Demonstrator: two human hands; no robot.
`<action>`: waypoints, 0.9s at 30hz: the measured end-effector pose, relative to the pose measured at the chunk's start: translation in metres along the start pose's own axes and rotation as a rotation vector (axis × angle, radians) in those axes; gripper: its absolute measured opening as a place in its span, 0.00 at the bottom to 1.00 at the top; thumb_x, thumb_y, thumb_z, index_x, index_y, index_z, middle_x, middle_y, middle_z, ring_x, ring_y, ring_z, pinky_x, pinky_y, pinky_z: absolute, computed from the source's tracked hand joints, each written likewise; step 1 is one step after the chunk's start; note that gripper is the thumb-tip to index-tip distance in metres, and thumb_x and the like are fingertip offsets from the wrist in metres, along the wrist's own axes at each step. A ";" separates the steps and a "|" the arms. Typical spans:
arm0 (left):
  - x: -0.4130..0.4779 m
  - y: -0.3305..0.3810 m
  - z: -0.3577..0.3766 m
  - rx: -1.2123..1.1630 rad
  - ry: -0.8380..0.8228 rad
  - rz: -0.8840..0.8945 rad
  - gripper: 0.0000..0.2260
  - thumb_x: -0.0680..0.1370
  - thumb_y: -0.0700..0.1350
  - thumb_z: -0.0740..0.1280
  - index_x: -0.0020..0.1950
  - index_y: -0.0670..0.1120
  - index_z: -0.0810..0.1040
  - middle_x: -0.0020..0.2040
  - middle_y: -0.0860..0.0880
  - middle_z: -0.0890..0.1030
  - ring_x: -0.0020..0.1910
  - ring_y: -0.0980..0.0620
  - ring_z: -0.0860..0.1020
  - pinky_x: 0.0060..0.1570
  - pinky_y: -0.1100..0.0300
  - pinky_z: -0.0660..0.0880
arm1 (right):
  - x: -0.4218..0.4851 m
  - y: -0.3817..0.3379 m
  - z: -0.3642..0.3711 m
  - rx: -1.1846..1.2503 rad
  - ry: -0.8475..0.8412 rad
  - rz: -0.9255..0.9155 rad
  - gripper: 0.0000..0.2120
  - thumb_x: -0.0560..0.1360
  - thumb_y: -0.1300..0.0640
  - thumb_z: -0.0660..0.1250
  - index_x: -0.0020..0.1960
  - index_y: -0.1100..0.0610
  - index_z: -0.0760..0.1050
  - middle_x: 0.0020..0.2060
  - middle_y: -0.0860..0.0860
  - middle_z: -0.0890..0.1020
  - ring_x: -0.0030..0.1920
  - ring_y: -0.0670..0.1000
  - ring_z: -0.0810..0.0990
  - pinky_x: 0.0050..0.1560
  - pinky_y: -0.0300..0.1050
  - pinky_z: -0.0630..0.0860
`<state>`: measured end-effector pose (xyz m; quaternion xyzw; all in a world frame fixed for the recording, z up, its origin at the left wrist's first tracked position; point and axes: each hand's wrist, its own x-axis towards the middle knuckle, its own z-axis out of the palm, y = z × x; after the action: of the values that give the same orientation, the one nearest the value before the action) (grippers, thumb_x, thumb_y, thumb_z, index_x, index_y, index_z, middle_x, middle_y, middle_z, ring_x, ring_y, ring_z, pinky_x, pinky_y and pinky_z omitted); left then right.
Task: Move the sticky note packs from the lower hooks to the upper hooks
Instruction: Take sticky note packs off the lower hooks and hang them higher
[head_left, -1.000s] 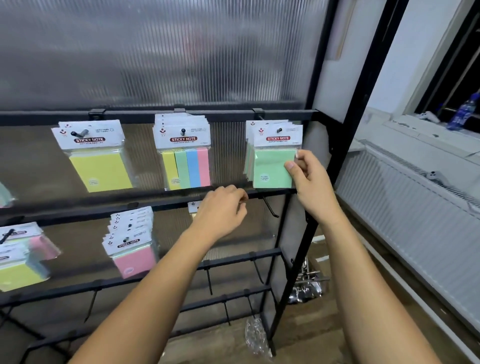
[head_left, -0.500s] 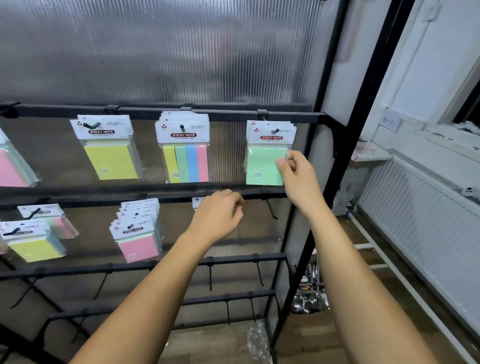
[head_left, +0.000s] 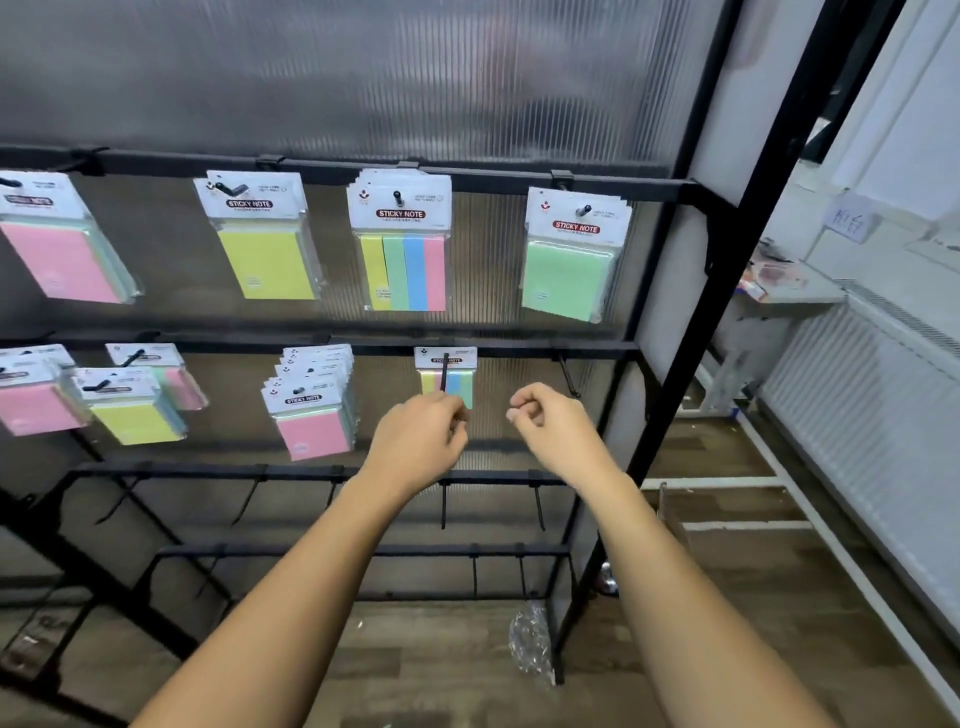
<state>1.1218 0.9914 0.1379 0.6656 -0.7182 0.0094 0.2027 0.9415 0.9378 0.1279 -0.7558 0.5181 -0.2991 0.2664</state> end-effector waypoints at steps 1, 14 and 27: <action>-0.004 -0.004 0.002 0.009 -0.003 -0.017 0.08 0.78 0.47 0.61 0.53 0.49 0.78 0.49 0.52 0.80 0.50 0.49 0.78 0.46 0.55 0.73 | -0.003 0.001 0.009 -0.021 -0.028 0.000 0.07 0.78 0.53 0.65 0.55 0.52 0.76 0.38 0.42 0.77 0.39 0.44 0.75 0.47 0.44 0.76; -0.015 -0.054 0.021 0.046 -0.047 -0.139 0.09 0.78 0.47 0.61 0.53 0.46 0.78 0.50 0.49 0.79 0.49 0.47 0.77 0.46 0.55 0.73 | 0.024 -0.005 0.061 -0.058 -0.127 0.042 0.07 0.78 0.52 0.66 0.55 0.53 0.75 0.43 0.46 0.80 0.46 0.47 0.79 0.48 0.42 0.76; 0.019 -0.079 0.033 0.048 -0.068 -0.111 0.09 0.78 0.47 0.59 0.52 0.47 0.78 0.49 0.49 0.78 0.49 0.48 0.77 0.43 0.55 0.73 | 0.087 -0.012 0.085 -0.027 -0.073 0.222 0.27 0.76 0.54 0.70 0.69 0.60 0.62 0.64 0.58 0.75 0.64 0.59 0.75 0.61 0.54 0.74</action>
<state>1.1874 0.9548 0.0930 0.7089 -0.6863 -0.0075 0.1624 1.0361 0.8680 0.0941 -0.7077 0.5925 -0.2331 0.3061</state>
